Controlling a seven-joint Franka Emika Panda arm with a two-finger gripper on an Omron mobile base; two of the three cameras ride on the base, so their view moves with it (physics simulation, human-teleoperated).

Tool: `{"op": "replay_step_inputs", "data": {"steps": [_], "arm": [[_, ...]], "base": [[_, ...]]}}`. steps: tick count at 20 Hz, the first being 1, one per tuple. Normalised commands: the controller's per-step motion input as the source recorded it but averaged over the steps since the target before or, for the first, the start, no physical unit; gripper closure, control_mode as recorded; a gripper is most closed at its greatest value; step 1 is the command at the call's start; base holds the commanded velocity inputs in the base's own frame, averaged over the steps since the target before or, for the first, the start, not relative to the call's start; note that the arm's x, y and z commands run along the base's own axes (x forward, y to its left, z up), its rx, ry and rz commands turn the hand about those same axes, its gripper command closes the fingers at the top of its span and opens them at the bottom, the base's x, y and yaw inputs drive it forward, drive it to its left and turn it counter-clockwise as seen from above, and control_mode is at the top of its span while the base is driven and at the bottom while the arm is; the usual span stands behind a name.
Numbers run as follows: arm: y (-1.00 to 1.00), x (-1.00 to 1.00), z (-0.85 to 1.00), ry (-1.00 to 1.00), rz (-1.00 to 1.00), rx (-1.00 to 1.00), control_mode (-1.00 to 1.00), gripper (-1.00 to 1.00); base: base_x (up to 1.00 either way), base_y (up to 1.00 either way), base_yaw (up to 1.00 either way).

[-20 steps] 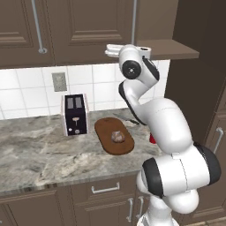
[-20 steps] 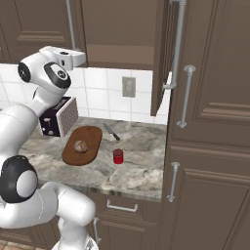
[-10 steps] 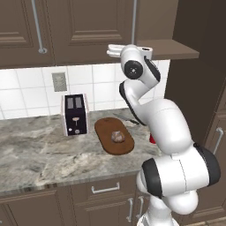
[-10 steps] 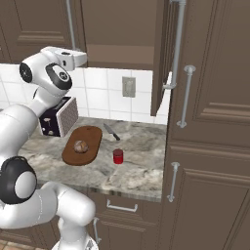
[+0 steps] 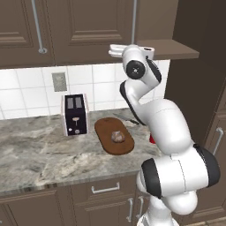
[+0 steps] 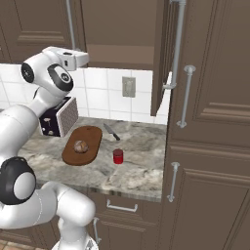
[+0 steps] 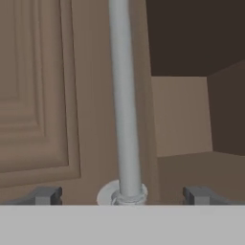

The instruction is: Pick the bread, place it on the cutting board, pick the jam, place it on the counter, and close the cabinet.

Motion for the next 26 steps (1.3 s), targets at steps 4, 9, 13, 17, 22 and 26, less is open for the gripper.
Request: {"op": "replay_step_inputs", "data": {"steps": [4, 9, 13, 17, 22, 26], "arm": [[-0.11, 0.0, 0.0, 0.0, 0.0, 0.0, -1.0, -1.0], [0.0, -0.11, 0.0, 0.0, 0.0, 0.0, -1.0, -1.0], [0.03, -0.23, 0.0, 0.0, 0.0, -0.01, -1.0, -1.0], [0.04, -0.25, 0.0, 0.0, 0.0, 0.0, -1.0, -1.0], [0.0, -0.19, 0.0, 0.0, 0.0, 0.0, -1.0, -1.0], [0.0, -0.23, 0.0, 0.0, 0.0, 0.0, -1.0, -1.0]], "base": [[0.0, 0.0, 0.0], [0.0, 0.0, 0.0], [0.0, 0.0, 0.0], [0.0, 0.0, 0.0], [0.0, 0.0, 0.0], [0.0, 0.0, 0.0]]}}
